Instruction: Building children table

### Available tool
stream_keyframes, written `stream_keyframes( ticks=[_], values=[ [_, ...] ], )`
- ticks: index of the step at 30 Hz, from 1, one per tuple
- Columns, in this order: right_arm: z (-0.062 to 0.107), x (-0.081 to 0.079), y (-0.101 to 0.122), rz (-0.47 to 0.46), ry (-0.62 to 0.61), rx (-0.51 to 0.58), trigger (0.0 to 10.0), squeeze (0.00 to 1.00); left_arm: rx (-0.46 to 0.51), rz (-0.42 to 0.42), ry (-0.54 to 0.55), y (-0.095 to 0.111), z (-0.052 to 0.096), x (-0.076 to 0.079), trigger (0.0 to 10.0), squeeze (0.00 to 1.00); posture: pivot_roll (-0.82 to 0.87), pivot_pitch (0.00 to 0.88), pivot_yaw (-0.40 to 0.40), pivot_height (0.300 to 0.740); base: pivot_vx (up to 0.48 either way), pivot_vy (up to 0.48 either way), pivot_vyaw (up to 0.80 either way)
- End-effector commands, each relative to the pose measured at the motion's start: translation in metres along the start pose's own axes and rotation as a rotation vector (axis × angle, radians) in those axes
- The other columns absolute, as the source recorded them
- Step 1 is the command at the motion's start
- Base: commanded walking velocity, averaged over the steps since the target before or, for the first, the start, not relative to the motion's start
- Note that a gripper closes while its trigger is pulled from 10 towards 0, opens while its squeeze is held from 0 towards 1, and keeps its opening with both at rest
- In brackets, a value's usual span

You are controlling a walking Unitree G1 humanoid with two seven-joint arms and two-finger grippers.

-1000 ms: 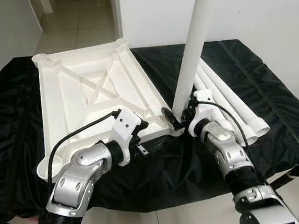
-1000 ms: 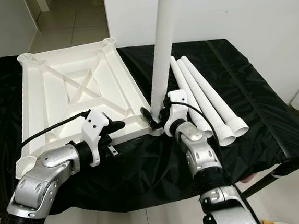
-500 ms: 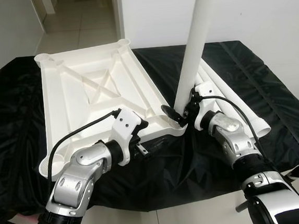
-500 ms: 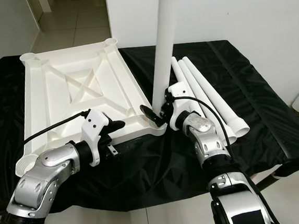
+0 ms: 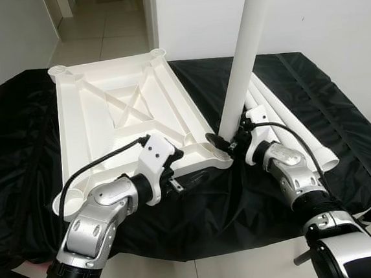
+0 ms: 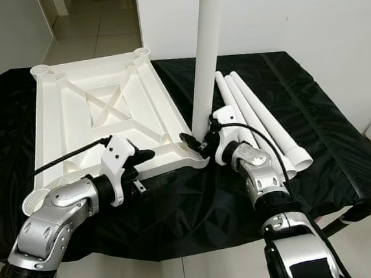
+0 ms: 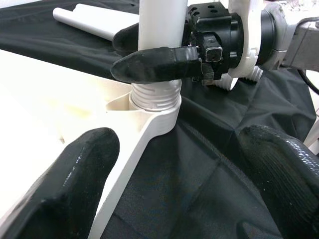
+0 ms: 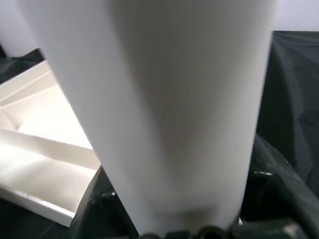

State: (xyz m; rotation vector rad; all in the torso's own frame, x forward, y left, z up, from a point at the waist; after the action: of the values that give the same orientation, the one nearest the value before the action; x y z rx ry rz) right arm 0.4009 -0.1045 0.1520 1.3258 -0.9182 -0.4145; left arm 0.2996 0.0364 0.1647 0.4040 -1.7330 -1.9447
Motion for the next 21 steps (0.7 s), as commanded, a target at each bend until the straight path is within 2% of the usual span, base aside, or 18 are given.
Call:
stream_keyframes(
  ticks=[1,7,9,10,12,13,15,17,19,21],
  values=[
    [0.003,-0.003,-0.011,-0.044,-0.043,-0.035,10.0,0.00,0.001,-0.009,0.008,0.001,-0.002,0.001,10.0,0.00,-0.01,0.019,-0.009,0.740,0.000,0.000,0.00],
    [0.003,-0.002,-0.012,-0.062,-0.078,-0.039,10.0,0.00,0.001,-0.008,0.008,0.000,-0.002,0.001,10.0,0.00,-0.02,0.023,-0.009,0.740,0.000,0.000,0.00],
    [0.002,0.005,-0.013,-0.090,-0.219,-0.053,10.0,0.00,-0.001,-0.005,0.007,0.000,-0.002,0.002,10.0,0.00,-0.02,0.031,-0.007,0.740,0.000,0.000,0.00],
    [0.002,0.005,-0.013,-0.090,-0.219,-0.053,10.0,0.00,-0.001,-0.005,0.007,0.000,-0.002,0.002,10.0,0.00,-0.02,0.031,-0.007,0.740,0.000,0.000,0.00],
    [0.003,0.011,-0.014,-0.149,-0.365,-0.078,10.0,0.00,0.000,-0.003,0.008,0.000,-0.002,0.001,10.0,0.00,-0.02,0.033,-0.005,0.740,0.000,0.000,0.00],
    [0.003,0.011,-0.014,-0.149,-0.365,-0.078,10.0,0.00,0.000,-0.003,0.008,0.000,-0.002,0.001,10.0,0.00,-0.02,0.033,-0.005,0.740,0.000,0.000,0.00],
    [0.004,0.014,-0.015,-0.191,-0.467,-0.100,10.0,0.00,0.001,-0.003,0.008,0.001,-0.002,0.001,10.0,0.00,-0.02,0.034,-0.004,0.740,0.000,0.000,0.00],
    [0.004,0.014,-0.015,-0.191,-0.467,-0.100,10.0,0.00,0.001,-0.003,0.008,0.001,-0.002,0.001,10.0,0.00,-0.02,0.034,-0.004,0.740,0.000,0.000,0.00],
    [0.005,0.015,-0.018,-0.217,-0.590,-0.140,10.0,0.00,0.003,-0.001,0.007,0.001,-0.003,0.001,10.0,0.00,-0.03,0.039,-0.001,0.740,0.000,0.000,0.00],
    [0.010,0.015,-0.020,-0.204,-0.727,-0.189,10.0,0.00,0.004,0.000,0.005,0.001,-0.003,0.001,10.0,0.00,-0.03,0.040,-0.002,0.740,0.000,0.000,0.00]
  ],
)
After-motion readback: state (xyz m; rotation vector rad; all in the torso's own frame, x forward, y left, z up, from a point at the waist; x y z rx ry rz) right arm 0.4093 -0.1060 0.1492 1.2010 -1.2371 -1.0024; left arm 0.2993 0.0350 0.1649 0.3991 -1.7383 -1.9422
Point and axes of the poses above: a point about 5 cm out from each wrist's last joint towards the gripper, its own z axis pointing back from the gripper into the wrist, its own y axis along the axis of the wrist's last joint, x = y × z, the point moved 6 cm from there along -z, pointing out of the wrist towards the gripper, and after that the axes turned 10 degrees about z, right-handed, at the moved point
